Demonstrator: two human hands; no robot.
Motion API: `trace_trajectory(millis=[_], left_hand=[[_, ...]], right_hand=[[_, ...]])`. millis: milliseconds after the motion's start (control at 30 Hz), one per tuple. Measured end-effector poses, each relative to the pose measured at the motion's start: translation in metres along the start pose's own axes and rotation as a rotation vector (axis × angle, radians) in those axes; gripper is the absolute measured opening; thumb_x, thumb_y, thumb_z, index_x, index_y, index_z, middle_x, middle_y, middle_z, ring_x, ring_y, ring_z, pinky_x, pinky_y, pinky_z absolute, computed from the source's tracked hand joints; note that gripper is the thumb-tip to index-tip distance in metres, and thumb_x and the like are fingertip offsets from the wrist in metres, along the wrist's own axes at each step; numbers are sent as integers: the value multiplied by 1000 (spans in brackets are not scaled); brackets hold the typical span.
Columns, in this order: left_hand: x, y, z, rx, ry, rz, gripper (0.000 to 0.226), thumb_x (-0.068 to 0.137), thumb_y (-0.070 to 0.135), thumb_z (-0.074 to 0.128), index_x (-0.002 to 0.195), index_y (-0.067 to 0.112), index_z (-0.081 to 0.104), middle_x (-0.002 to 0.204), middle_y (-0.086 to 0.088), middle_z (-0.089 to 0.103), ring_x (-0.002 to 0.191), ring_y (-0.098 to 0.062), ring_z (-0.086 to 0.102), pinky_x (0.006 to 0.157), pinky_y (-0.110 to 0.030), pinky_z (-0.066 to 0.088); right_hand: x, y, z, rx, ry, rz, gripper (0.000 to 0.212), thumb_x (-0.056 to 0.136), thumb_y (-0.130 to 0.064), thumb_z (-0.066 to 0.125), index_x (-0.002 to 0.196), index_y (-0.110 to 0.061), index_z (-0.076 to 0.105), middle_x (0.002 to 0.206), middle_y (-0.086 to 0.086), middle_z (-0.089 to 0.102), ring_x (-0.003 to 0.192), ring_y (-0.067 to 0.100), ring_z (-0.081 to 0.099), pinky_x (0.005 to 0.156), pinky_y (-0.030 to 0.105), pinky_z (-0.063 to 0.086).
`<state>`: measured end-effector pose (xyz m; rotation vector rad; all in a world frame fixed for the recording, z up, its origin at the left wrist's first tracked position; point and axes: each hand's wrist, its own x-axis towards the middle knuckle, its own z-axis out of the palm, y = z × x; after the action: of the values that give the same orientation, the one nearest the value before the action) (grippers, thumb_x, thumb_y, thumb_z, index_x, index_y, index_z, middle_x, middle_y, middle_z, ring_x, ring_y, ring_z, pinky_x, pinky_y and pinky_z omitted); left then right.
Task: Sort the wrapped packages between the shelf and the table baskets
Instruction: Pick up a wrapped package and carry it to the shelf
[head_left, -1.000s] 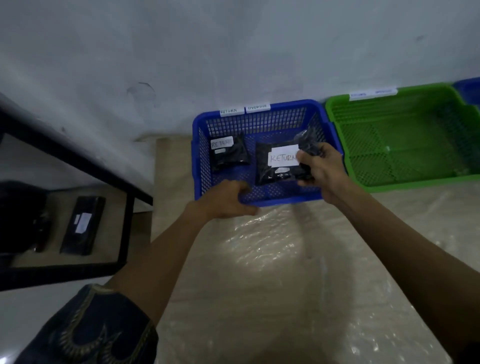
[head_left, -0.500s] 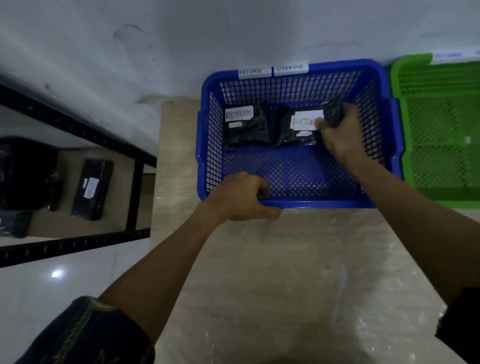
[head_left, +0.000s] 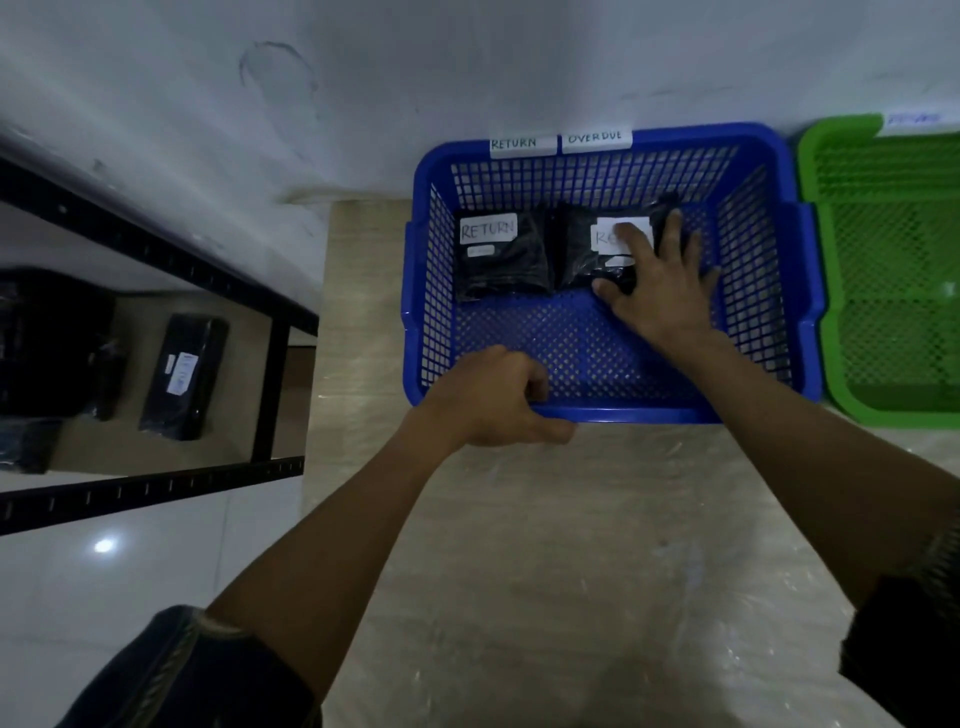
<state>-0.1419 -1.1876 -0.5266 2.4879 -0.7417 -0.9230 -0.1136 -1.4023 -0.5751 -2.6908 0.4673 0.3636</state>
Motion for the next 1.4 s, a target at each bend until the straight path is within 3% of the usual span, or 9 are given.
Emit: trace_trajectory(millis=[367, 533, 700, 933, 1067, 1133, 1233, 1300, 1400], left_hand=[[-2, 0, 2, -37, 13, -2, 52, 63, 66, 67, 77, 16, 69, 74, 1, 70, 69, -13, 64, 69, -41, 55], [-1, 0, 3, -7, 51, 22, 45, 68, 61, 71, 68, 17, 64, 65, 3, 65, 63, -13, 61, 64, -37, 53], [-2, -2, 6, 28, 88, 54, 41, 68, 63, 69, 63, 23, 59, 64, 7, 61, 66, -11, 57, 67, -33, 50], [-13, 5, 1, 143, 123, 62, 50, 71, 67, 62, 82, 18, 67, 83, 5, 69, 81, -16, 63, 81, -37, 51], [-28, 11, -10, 103, 71, 63, 60, 79, 57, 67, 119, 12, 61, 119, -4, 65, 107, -23, 60, 92, -39, 49], [-41, 14, -18, 77, 71, 62, 61, 83, 49, 68, 127, 10, 56, 129, -6, 59, 115, -23, 56, 96, -35, 47], [-66, 18, -31, -8, 90, 51, 65, 83, 47, 69, 133, 9, 53, 135, -5, 55, 119, -21, 54, 100, -31, 44], [-86, 20, -39, -25, 121, 49, 65, 82, 49, 69, 133, 10, 53, 135, -5, 55, 119, -20, 54, 101, -33, 44], [-122, 21, -45, -31, 161, 33, 63, 83, 49, 69, 130, 10, 54, 132, -6, 57, 117, -20, 55, 100, -35, 46]], right_hand=[[7, 0, -12, -37, -68, -8, 70, 87, -53, 56, 145, -34, 23, 159, 15, -7, 145, 40, -6, 110, 67, -5], [0, -7, -19, -40, -5, -43, 78, 85, -54, 57, 149, -31, 17, 159, 17, -6, 146, 36, -9, 109, 66, -6], [-28, -21, -31, 5, 102, -109, 77, 85, -49, 61, 147, -26, 22, 159, 14, 8, 147, 31, 0, 111, 62, -4], [-87, -29, -43, 62, 114, -120, 71, 88, -43, 60, 146, -22, 26, 155, 6, 26, 147, 27, 11, 115, 56, -4], [-124, -35, -50, 73, 120, -101, 61, 89, -38, 61, 141, -18, 36, 145, 8, 43, 140, 28, 31, 116, 55, 4], [-142, -38, -52, 88, 128, -107, 54, 87, -37, 63, 133, -17, 44, 134, 9, 55, 126, 29, 49, 114, 53, 20], [-170, -46, -59, 119, 105, -127, 43, 87, -36, 64, 123, -16, 54, 121, 9, 64, 109, 28, 60, 96, 42, 45], [-190, -54, -66, 109, 58, -134, 37, 87, -38, 63, 118, -18, 58, 115, 7, 66, 103, 25, 62, 88, 37, 50], [-220, -68, -75, 79, -32, -152, 35, 87, -37, 64, 117, -19, 60, 112, 7, 67, 104, 23, 61, 88, 33, 48]])
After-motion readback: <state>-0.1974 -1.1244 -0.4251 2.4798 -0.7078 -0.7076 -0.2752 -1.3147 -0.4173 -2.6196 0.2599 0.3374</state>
